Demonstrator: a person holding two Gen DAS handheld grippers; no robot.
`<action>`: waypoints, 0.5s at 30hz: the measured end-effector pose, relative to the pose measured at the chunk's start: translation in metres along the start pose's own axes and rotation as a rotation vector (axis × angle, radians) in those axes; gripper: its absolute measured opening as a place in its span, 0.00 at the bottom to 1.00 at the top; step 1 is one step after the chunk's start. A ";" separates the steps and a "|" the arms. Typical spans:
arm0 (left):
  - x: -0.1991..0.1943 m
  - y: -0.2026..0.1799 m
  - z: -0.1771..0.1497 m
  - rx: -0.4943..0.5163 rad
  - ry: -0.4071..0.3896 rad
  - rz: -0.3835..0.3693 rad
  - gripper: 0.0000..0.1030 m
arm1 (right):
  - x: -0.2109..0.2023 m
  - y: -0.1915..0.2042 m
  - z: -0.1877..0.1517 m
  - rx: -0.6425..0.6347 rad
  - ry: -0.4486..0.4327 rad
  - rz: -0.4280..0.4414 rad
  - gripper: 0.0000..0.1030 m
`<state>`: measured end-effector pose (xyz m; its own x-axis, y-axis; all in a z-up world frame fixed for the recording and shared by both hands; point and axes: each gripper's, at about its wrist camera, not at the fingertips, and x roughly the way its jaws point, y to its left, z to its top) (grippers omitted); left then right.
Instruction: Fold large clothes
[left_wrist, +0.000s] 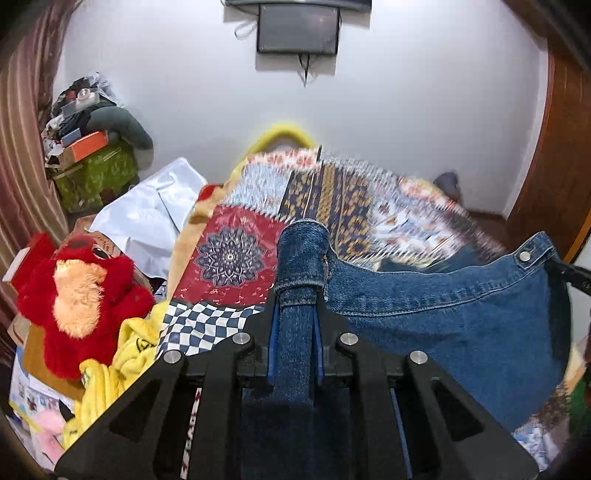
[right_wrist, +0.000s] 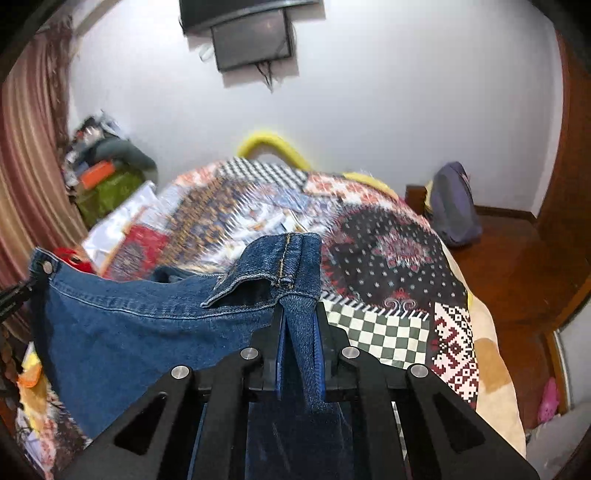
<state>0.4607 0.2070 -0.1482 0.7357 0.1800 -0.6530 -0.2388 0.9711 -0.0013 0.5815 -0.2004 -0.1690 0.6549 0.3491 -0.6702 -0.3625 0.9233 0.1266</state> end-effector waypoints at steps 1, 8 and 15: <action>0.014 -0.001 -0.003 -0.001 0.024 0.003 0.14 | 0.010 0.001 -0.003 -0.002 0.018 -0.013 0.10; 0.108 0.003 -0.050 0.010 0.232 0.023 0.29 | 0.089 -0.017 -0.040 0.014 0.199 -0.063 0.10; 0.116 0.006 -0.067 0.073 0.268 0.043 0.43 | 0.100 -0.021 -0.061 -0.116 0.310 -0.087 0.15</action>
<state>0.5023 0.2234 -0.2747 0.5295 0.1829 -0.8283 -0.2130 0.9739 0.0789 0.6139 -0.1946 -0.2835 0.4602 0.1882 -0.8676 -0.3990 0.9169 -0.0127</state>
